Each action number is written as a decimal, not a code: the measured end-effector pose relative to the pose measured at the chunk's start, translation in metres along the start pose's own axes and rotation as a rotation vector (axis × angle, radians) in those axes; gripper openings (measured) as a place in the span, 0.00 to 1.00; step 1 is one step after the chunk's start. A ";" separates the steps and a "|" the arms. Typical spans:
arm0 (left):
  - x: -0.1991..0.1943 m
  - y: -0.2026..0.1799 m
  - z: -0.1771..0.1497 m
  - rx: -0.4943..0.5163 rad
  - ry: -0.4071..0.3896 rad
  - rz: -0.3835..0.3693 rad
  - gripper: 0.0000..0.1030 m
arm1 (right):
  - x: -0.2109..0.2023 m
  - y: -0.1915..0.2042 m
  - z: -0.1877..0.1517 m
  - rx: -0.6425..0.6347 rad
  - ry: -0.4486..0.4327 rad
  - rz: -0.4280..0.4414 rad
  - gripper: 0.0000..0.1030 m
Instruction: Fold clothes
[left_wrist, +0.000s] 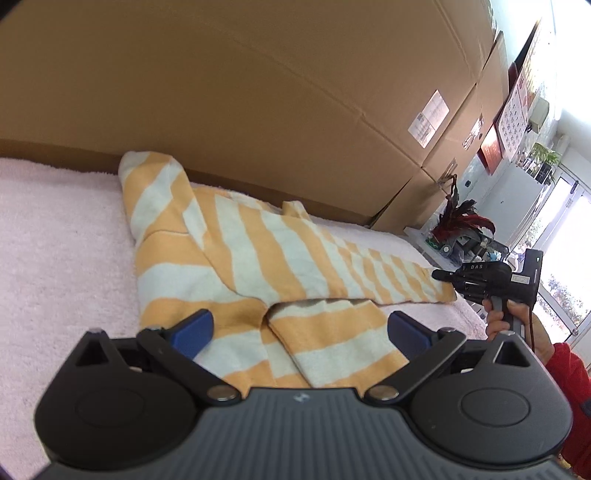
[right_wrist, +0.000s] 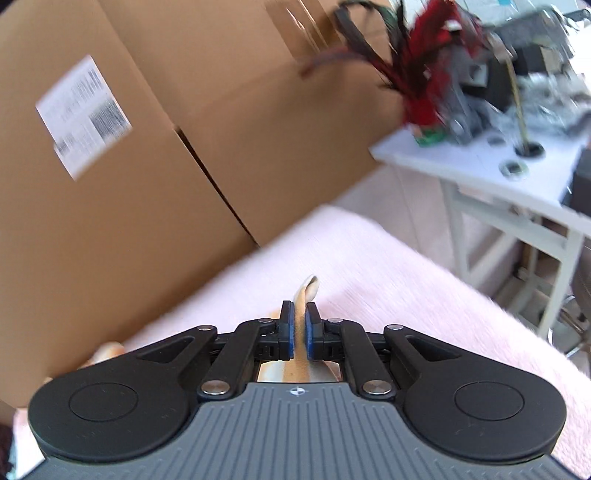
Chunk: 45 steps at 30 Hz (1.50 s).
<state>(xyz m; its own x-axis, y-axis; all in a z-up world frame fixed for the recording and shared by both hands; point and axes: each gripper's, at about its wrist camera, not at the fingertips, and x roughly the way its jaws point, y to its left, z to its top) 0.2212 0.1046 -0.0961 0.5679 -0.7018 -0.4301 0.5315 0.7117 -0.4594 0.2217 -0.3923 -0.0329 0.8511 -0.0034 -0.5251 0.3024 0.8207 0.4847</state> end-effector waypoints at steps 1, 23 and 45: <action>-0.004 -0.005 0.005 0.020 -0.015 -0.002 0.97 | 0.002 -0.004 -0.003 0.001 0.006 -0.004 0.09; 0.055 0.028 0.039 0.158 0.043 0.165 0.97 | 0.022 0.190 -0.056 -0.400 0.253 0.441 0.28; 0.066 0.011 0.035 0.262 0.098 0.259 0.98 | 0.097 0.303 -0.130 -0.760 0.235 0.453 0.03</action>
<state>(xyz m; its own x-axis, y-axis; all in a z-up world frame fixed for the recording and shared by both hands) 0.2869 0.0673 -0.1026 0.6486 -0.4886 -0.5836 0.5280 0.8411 -0.1174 0.3400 -0.0700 -0.0277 0.6852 0.4587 -0.5658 -0.4740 0.8706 0.1319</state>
